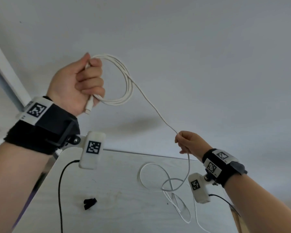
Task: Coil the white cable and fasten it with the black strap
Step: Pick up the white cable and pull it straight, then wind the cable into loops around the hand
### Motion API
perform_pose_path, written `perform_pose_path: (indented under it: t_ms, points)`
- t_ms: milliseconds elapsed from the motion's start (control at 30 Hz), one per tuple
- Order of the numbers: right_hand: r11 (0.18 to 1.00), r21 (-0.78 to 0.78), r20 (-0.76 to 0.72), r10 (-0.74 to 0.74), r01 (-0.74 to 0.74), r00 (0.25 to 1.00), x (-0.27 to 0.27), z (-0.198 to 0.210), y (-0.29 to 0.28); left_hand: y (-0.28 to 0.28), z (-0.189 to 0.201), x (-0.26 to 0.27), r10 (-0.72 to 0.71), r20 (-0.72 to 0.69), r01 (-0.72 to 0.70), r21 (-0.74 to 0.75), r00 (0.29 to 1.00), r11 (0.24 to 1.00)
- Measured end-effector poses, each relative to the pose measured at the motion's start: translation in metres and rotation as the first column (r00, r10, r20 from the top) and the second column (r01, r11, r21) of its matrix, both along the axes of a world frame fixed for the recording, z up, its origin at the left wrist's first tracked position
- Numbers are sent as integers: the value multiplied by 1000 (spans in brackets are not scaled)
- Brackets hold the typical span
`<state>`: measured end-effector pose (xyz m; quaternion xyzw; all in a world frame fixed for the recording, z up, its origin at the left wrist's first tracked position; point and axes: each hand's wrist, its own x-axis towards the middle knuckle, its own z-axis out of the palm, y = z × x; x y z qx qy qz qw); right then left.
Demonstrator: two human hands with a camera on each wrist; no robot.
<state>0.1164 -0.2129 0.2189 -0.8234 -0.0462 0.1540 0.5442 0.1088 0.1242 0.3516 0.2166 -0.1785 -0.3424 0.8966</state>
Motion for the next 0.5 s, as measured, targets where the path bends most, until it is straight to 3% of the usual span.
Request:
perform_pose_path:
  t_ms: [67,100,167,200,333,400,500]
  points:
    - [998,48,-17,-41,42,999,-3,-6,-1,2,0,1,115,20,-117,84,993,990]
    - [996,68,-12,-62,63,998,-4,-6,1,0,-2,1,232,60,-239,176,971,955]
    - [996,29,42,-80,79,996,-5,-4,7,-10,-8,-1,445,179,-480,341,877,809]
    - [997,-38,102,-59,63,993,-6,-2,10,-14,-11,-2,492,204,-532,367,846,763]
    - [921,-383,261,174,-63,950,-14,8,30,-30,-24,-2,521,186,-549,397,833,736]
    - [907,-409,268,220,-96,938,-19,13,41,-39,-28,-3,512,184,-537,431,839,725]
    - [943,-325,314,176,-69,933,-19,19,50,-48,-32,-7,516,199,-540,498,833,679]
